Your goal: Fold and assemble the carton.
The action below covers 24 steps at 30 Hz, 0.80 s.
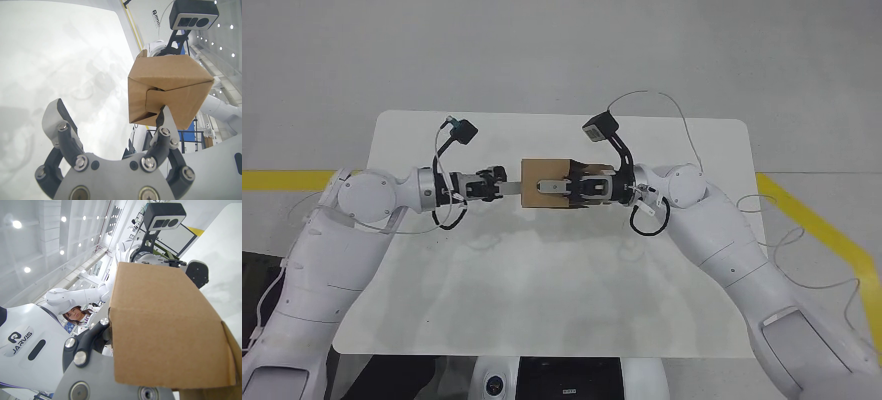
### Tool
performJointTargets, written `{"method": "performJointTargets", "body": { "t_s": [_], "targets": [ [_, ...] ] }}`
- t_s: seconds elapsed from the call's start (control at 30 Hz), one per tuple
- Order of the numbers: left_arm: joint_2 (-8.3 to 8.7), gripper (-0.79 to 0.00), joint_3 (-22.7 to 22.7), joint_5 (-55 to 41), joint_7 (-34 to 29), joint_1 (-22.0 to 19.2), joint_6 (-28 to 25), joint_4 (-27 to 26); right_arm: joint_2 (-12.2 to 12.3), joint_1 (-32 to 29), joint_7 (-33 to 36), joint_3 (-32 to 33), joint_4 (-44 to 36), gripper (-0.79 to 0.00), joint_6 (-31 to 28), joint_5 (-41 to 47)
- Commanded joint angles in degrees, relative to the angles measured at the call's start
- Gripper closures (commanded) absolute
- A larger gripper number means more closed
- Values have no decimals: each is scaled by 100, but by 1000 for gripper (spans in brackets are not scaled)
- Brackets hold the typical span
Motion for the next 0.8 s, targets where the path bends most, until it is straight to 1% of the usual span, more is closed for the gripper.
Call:
{"method": "performJointTargets", "body": {
  "t_s": [0.0,0.77],
  "targets": [
    [-11,-785,39,-50,-17,-25,5,29,0,-1,-3,-2,-3,0,-3,3],
    [-78,-785,218,-449,-226,-198,50,224,2,-1,21,-20,-16,0,21,38]
  ]
}}
